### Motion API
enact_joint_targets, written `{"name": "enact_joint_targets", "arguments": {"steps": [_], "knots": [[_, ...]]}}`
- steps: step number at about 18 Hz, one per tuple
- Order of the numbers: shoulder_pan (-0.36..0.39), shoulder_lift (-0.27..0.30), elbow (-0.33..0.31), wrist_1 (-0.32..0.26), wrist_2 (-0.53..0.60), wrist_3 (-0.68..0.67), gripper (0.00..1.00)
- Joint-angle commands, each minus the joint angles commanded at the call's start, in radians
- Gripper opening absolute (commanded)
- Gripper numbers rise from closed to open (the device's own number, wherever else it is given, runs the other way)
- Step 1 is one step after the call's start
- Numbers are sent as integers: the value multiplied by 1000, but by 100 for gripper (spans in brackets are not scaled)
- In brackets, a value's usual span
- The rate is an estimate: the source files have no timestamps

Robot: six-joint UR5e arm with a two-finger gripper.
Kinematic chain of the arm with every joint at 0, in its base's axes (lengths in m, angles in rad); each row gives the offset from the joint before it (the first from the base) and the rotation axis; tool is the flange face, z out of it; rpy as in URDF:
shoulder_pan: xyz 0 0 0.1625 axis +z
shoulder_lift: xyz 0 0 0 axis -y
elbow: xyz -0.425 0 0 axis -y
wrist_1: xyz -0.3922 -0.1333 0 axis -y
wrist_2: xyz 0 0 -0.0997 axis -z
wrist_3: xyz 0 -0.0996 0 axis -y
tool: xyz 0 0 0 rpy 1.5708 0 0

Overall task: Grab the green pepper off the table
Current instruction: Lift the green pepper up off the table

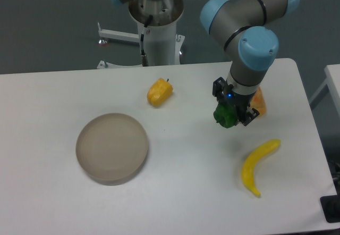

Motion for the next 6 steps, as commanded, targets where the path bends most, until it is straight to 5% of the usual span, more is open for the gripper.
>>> {"name": "enact_joint_targets", "arguments": {"steps": [6], "knots": [[-3,-2,-6,5,0,0,11]]}}
